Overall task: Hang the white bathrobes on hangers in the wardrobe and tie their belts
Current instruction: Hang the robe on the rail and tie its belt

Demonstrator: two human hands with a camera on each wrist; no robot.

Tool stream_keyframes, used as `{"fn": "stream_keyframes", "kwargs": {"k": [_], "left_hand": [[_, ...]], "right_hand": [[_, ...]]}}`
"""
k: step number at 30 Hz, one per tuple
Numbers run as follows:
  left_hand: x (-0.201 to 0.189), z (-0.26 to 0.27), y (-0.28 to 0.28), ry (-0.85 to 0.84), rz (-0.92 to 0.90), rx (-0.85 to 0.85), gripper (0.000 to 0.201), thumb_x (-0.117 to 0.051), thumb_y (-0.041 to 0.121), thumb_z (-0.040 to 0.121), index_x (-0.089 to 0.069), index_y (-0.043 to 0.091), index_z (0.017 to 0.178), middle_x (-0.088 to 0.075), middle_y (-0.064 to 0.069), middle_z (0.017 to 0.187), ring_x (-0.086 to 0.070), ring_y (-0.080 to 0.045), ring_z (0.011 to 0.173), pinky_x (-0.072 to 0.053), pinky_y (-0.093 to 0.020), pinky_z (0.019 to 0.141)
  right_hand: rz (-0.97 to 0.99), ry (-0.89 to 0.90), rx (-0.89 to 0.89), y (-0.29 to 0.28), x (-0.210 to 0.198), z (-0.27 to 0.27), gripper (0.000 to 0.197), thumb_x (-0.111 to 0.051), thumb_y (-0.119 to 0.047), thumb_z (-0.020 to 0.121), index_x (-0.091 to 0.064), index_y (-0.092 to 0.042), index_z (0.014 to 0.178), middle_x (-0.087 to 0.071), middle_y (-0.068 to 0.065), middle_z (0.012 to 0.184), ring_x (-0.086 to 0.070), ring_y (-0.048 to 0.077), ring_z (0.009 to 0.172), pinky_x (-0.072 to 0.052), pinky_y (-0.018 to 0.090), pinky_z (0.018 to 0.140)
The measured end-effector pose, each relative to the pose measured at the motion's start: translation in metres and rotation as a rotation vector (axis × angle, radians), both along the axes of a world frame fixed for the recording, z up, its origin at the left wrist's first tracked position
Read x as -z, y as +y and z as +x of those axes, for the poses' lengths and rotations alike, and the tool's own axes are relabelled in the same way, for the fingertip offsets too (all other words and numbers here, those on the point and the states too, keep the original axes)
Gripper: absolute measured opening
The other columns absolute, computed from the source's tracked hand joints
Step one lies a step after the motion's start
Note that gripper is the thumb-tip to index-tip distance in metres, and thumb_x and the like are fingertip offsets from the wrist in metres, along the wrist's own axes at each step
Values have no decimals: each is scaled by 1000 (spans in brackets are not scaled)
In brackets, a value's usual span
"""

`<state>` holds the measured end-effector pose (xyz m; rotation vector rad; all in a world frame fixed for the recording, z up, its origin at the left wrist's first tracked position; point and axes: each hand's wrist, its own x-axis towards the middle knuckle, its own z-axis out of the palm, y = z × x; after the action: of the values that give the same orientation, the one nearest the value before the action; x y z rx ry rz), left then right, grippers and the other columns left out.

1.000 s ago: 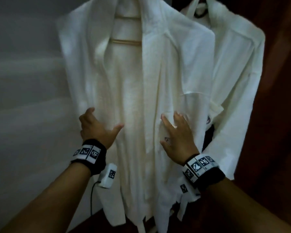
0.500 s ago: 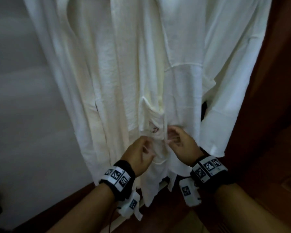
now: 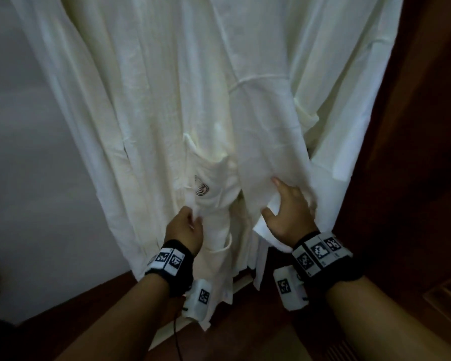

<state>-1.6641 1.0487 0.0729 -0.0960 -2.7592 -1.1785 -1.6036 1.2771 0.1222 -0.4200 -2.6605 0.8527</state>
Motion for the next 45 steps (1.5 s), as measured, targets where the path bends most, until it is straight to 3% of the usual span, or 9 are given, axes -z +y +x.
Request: {"fn": "stream_keyframes", "kwargs": {"k": [4,9,13,17,21,25,34,42,45], "left_hand": [[8,16,-16,-11,96,-64,17,-57,26,84,-52,9,85,-60,-9,73,-58,-25,68,-48,-35,63],[12,27,-29,-47,155,-125,11,-51,12,86,-41,6,86,-50,-9,69,-48,-26,64,-39,-32,57],[10,35,-45,-8,213,-128,15,-39,4,94,-40,7,109,-55,-11,91,-52,-24,85,-36,-27,75],[8,52,-60,-29,345,-34,36,-39,37,87,-36,18,117,-51,7,106,-52,-21,107,-34,-23,87],[13,53,-85,0,-161,284,93,-57,66,69,-30,16,143,-46,11,133,-48,-9,117,-38,-21,91],[16,31,-98,-110,-259,218,89,-28,67,67,-63,4,120,-67,-20,114,-62,-37,105,-44,-27,81],[14,12,-118,-180,-213,206,91,-28,71,59,-67,8,111,-68,-18,108,-64,-34,100,-44,-24,76],[26,-24,-96,-300,-217,141,75,-48,63,79,-46,16,137,-53,-14,135,-54,-32,117,-47,-35,95],[28,-36,-81,-228,-175,279,67,-44,59,81,-49,20,134,-56,-9,132,-55,-29,116,-46,-32,94]], "right_hand": [[212,-305,40,-10,15,-2,65,-57,-48,81,-36,-37,141,-41,1,145,-11,32,145,-1,67,110],[159,-333,-157,-35,36,-15,53,-45,-65,77,-67,-30,109,-67,3,113,-55,28,116,-44,40,98],[-146,-285,-241,-58,41,-26,44,-44,-50,95,-72,-16,92,-71,8,98,-64,29,97,-50,34,87],[-111,-177,-248,-73,44,-38,36,-38,-37,98,-63,-17,115,-67,11,110,-61,31,104,-48,40,90],[-91,-222,-243,-91,65,-42,48,-38,-53,92,-42,-35,137,-58,2,130,-56,29,116,-43,43,101],[-66,-322,-272,-115,89,-47,49,-40,-63,86,-57,-27,114,-62,7,108,-62,33,98,-53,43,86],[-258,-560,-402,-148,136,-37,52,-50,-59,82,-63,-21,117,-64,2,118,-60,24,108,-46,37,96],[-724,-123,-233,-151,61,23,29,-65,-38,91,-66,-24,116,-63,0,121,-56,-3,105,-41,9,95],[-729,-179,-370,-148,20,51,34,-70,-47,82,-57,-36,111,-67,-2,105,-67,3,87,-56,26,77]]}}
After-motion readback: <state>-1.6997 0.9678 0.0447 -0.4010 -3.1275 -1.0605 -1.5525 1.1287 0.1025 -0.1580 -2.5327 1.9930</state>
